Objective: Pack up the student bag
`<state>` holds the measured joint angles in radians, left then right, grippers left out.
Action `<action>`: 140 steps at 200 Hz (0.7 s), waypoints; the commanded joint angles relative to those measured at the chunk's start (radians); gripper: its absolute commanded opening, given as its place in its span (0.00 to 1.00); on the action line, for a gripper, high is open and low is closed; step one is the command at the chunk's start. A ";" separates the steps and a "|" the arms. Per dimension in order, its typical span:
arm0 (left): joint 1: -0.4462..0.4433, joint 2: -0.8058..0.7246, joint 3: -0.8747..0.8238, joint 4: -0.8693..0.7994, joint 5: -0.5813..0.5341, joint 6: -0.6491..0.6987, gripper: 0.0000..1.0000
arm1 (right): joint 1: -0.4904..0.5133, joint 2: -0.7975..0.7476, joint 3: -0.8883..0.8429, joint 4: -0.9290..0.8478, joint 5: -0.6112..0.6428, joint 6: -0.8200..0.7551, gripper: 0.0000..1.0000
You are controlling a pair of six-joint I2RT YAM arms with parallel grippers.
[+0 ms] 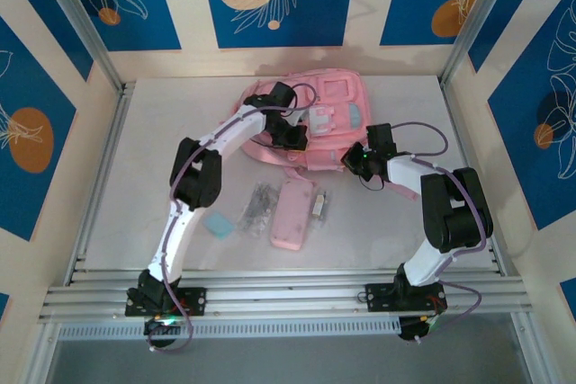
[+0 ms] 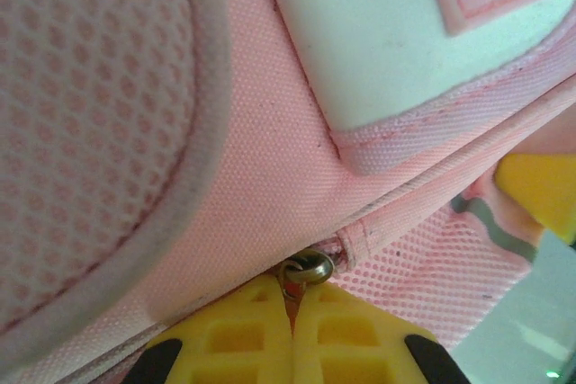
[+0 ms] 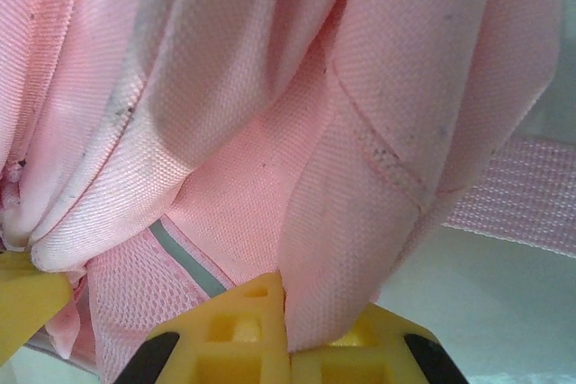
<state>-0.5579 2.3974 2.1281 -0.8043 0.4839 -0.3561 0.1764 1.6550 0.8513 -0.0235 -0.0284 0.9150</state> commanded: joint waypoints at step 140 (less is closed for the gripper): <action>0.098 -0.117 0.019 -0.233 0.039 0.104 0.00 | 0.035 -0.021 0.121 -0.273 0.321 -0.222 0.00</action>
<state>-0.5079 2.3440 2.0708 -0.8131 0.6262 -0.3946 0.2272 1.6547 0.9417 -0.1825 0.1036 0.7818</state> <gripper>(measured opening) 0.048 0.066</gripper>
